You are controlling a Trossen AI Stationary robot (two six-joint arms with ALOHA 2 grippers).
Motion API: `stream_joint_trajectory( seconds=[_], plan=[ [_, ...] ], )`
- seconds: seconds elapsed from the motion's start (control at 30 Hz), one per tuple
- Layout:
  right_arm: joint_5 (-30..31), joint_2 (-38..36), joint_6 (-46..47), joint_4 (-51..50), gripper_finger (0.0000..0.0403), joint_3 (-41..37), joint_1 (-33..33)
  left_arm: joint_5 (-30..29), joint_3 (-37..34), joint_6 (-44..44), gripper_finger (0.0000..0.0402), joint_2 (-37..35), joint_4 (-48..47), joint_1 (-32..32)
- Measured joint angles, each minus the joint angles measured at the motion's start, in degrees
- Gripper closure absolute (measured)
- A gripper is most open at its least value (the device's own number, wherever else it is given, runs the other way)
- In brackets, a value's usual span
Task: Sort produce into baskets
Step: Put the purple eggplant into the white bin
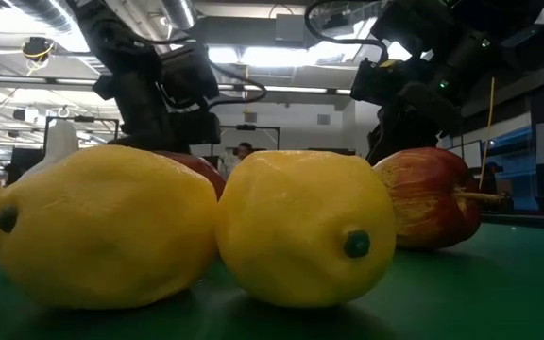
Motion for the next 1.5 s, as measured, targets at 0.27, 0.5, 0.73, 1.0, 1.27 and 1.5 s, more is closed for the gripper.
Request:
stream_joint_trajectory(
  seconds=[0.27, 0.5, 0.73, 1.0, 1.27, 1.5],
  plan=[
    [0.0, 0.0, 0.0, 0.1, 0.0086, 0.0, 0.0, -0.3, -0.1, -8.3, 0.0246, -2.3, -0.4, -0.4],
    [0.0, 0.0, 0.0, 0.1, 0.0086, 0.0, 0.0, -4.3, -0.1, -16.4, 0.0238, -6.3, -0.2, -0.4],
    [0.0, 0.0, 0.0, 0.1, 0.0086, 0.0, 0.0, -12.1, -0.1, -26.3, 0.0243, -14.4, -2.0, -0.3],
    [0.0, 0.0, 0.0, 0.3, 0.0086, 0.0, 0.0, -29.3, -0.1, -34.9, 0.0239, -23.0, -2.6, 0.3],
    [0.0, 0.0, 0.0, 0.4, 0.0086, 0.0, 0.0, -38.9, -0.1, -40.9, 0.024, -25.3, -2.0, 8.5],
    [0.0, 0.0, 0.0, 0.5, 0.0086, 0.0, 0.0, -39.0, -0.1, -40.6, 0.0239, -23.2, 4.4, 17.8]
  ],
)
